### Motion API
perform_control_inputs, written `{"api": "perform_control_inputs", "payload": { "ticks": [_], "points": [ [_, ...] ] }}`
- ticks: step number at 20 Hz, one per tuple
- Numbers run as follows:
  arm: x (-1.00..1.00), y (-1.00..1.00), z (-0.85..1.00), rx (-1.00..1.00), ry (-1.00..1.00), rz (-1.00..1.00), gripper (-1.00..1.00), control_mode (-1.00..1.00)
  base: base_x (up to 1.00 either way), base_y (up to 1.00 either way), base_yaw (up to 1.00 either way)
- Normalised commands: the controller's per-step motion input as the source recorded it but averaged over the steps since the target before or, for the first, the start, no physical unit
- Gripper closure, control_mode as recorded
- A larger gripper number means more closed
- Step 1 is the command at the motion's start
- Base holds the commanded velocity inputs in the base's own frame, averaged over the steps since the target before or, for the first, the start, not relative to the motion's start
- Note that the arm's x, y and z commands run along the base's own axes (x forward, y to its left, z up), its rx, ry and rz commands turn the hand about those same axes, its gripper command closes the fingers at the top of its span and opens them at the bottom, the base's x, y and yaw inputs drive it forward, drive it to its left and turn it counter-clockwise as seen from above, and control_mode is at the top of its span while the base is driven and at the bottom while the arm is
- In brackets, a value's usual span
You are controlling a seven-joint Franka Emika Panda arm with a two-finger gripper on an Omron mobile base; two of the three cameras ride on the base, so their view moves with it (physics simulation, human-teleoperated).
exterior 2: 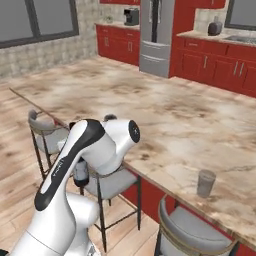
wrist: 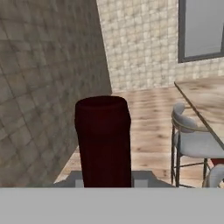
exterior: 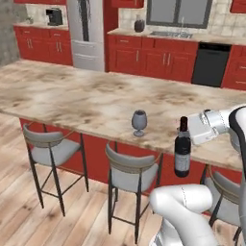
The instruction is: There is a wine glass and glass cup on the dining counter. Place the wine bottle next to the wine glass and the juice bottle next to the glass cup.
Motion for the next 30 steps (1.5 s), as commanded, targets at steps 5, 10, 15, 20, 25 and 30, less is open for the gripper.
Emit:
{"api": "perform_control_inputs", "payload": {
  "ticks": [5, 10, 15, 20, 25, 30],
  "points": [
    [0.00, 0.00, 0.00, 0.00, 0.00, 0.00, 1.00, 1.00, 0.51, 0.34, -0.60],
    [0.00, 0.00, 0.00, 0.00, 0.00, 0.00, 1.00, 1.00, 0.52, 0.36, -0.56],
    [0.00, 0.00, 0.00, 0.00, 0.00, 0.00, 1.00, 1.00, 0.62, 0.40, -0.42],
    [0.00, 0.00, 0.00, 0.00, 0.00, 0.00, 1.00, 1.00, 0.42, 0.46, -0.18],
    [0.00, 0.00, 0.00, 0.00, 0.00, 0.00, 1.00, 1.00, 0.20, 0.32, -0.06],
    [0.00, 0.00, 0.00, 0.00, 0.00, 0.00, 1.00, 1.00, 0.03, 0.11, 0.00]
  ]
}}
